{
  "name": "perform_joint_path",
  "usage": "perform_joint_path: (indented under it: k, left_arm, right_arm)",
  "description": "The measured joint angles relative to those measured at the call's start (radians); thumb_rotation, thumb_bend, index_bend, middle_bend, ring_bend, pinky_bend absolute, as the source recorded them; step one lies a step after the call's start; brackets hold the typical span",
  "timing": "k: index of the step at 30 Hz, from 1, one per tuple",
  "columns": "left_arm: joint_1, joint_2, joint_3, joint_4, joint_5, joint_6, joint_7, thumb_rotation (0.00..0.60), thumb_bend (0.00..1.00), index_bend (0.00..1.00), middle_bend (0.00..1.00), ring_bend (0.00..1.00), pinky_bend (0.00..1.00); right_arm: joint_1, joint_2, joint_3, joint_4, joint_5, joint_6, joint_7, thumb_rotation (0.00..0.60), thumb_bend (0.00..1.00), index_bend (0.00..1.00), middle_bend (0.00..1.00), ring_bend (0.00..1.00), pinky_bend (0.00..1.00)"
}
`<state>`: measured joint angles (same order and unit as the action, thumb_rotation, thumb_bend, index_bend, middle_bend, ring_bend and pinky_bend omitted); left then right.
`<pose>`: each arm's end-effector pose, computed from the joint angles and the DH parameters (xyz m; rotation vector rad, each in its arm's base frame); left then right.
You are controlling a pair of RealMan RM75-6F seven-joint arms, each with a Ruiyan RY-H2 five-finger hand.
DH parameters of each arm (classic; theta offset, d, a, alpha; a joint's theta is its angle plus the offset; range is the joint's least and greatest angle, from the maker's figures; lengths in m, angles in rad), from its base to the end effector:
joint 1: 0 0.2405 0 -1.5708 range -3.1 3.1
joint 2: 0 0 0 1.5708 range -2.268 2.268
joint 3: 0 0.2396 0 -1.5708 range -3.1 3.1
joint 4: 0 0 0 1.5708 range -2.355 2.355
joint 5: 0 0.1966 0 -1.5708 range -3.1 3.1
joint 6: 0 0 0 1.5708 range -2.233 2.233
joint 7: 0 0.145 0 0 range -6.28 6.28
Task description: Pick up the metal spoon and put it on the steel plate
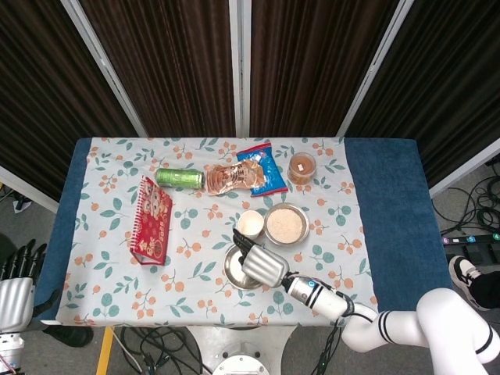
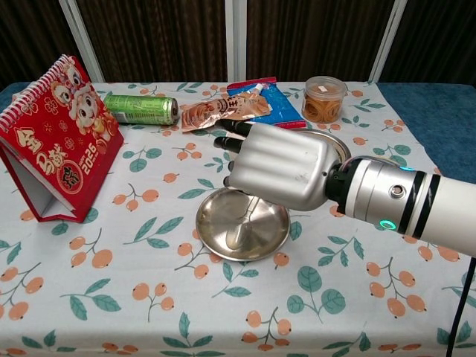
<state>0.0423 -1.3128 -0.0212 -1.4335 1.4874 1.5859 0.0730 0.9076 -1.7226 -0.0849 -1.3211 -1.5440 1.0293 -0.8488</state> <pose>-0.3229 0.1350 0.1299 -1.2797 -0.8878 -0.7957 -0.0833 -0.2715 -0.0749 2.2924 0.2657 0.7795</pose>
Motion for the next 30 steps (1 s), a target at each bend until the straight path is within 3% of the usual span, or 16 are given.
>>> perform_joint_path:
  k: [7, 12, 20, 25, 30]
  left_arm:
    - [0.002, -0.003, -0.001, 0.008, 0.000, 0.002, -0.007, 0.600, 0.26, 0.13, 0.10, 0.05, 0.11]
    - [-0.001, 0.002, -0.002, 0.009, 0.003, -0.001, -0.011, 0.600, 0.26, 0.13, 0.10, 0.05, 0.11]
    - [-0.021, 0.004, -0.012, 0.011, 0.001, -0.024, -0.018, 0.600, 0.26, 0.13, 0.10, 0.05, 0.11]
    - [-0.039, 0.005, -0.021, -0.004, 0.004, -0.037, -0.003, 0.600, 0.26, 0.13, 0.10, 0.05, 0.11]
    - [-0.053, 0.013, -0.025, -0.035, 0.012, -0.045, 0.025, 0.600, 0.26, 0.13, 0.10, 0.05, 0.11]
  right_arm:
    - [-0.015, 0.006, 0.017, -0.016, -0.013, -0.005, -0.019, 0.600, 0.33, 0.23, 0.28, 0.00, 0.00]
    - [-0.034, 0.063, 0.037, -0.079, -0.035, 0.054, -0.026, 0.600, 0.33, 0.23, 0.27, 0.00, 0.00]
    - [-0.218, 0.337, 0.050, -0.309, 0.030, 0.268, 0.012, 0.600, 0.33, 0.18, 0.24, 0.02, 0.00]
    - [-0.381, 0.504, 0.024, -0.392, 0.113, 0.380, 0.171, 0.600, 0.33, 0.02, 0.15, 0.00, 0.00]
    - [-0.504, 0.574, -0.010, -0.403, 0.135, 0.452, 0.397, 0.600, 0.33, 0.00, 0.12, 0.00, 0.00]
